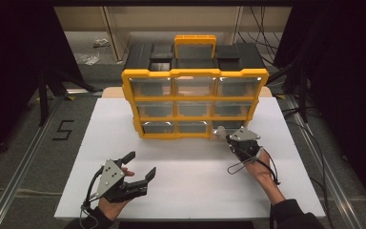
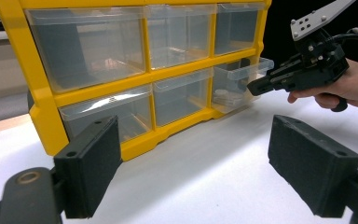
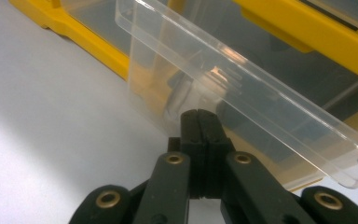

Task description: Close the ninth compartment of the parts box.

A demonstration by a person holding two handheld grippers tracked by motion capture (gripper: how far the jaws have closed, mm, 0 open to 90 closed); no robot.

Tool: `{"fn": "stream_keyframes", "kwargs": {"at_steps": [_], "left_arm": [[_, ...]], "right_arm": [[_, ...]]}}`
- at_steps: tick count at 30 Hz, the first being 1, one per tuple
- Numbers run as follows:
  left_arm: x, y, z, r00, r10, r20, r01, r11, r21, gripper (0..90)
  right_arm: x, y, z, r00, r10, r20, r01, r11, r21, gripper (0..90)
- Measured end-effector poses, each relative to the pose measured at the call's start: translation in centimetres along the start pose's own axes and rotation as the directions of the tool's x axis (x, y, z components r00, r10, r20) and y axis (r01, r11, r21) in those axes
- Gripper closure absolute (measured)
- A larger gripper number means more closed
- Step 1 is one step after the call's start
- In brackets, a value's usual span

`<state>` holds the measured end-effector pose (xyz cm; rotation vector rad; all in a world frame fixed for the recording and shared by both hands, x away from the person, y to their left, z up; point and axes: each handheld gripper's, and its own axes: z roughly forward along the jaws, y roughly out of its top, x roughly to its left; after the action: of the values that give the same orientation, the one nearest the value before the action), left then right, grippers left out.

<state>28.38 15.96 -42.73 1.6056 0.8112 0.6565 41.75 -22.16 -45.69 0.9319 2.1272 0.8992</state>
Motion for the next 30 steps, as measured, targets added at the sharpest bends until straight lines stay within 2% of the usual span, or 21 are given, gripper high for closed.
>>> {"fn": "stream_keyframes", "kwargs": {"at_steps": [30], "left_arm": [[0.01,-0.06,0.16,1.0,-0.002,0.001,0.002,1.0,0.0,16.4]], "right_arm": [[-0.5,0.23,0.98,0.9996,0.006,0.026,-0.006,1.0,-0.006,90.0]]}}
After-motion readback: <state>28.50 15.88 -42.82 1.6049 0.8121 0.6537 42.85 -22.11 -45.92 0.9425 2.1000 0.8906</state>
